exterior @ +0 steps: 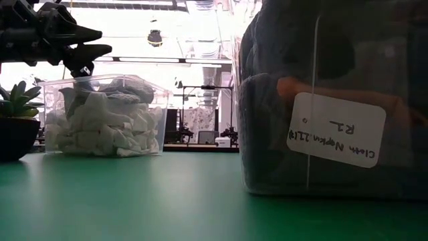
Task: Sort towels by color in basket
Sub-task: Adjust the gray checkered towel
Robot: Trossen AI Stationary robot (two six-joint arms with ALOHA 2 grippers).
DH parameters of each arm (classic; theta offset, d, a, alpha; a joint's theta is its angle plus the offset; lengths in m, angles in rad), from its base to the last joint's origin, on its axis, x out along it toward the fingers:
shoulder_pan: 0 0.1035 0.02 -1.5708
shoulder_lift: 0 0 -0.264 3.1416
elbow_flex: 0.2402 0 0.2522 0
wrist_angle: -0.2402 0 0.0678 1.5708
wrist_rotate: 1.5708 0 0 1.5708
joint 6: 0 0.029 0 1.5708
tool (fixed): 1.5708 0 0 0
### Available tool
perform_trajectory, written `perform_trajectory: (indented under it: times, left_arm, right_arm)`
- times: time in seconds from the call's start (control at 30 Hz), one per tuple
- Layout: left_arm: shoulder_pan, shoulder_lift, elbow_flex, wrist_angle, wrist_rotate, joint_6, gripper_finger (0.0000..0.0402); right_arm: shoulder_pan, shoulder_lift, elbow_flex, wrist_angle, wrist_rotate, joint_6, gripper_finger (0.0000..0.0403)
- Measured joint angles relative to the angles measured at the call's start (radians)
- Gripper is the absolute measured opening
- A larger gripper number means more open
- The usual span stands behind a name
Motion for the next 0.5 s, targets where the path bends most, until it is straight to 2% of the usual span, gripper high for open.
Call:
perform_trajectory:
  times: [0.1,0.27,0.5]
  left_arm:
    - [0.0,0.0,0.0,-0.002,0.0,0.0,0.0129]
    - [0.0,0.0,0.0,-0.003,0.0,-0.001,0.0129]
    - [0.0,0.0,0.0,-0.002,0.001,0.0,0.0129]
  right_arm:
    - [0.012,0.0,-0.026,0.126,-0.082,-0.051,0.003]
    - [0.021,0.0,-0.057,0.138,-0.093,-0.053,0.0052]
    - [-0.003,0.0,-0.132,0.278,-0.102,-0.101,0.0136]
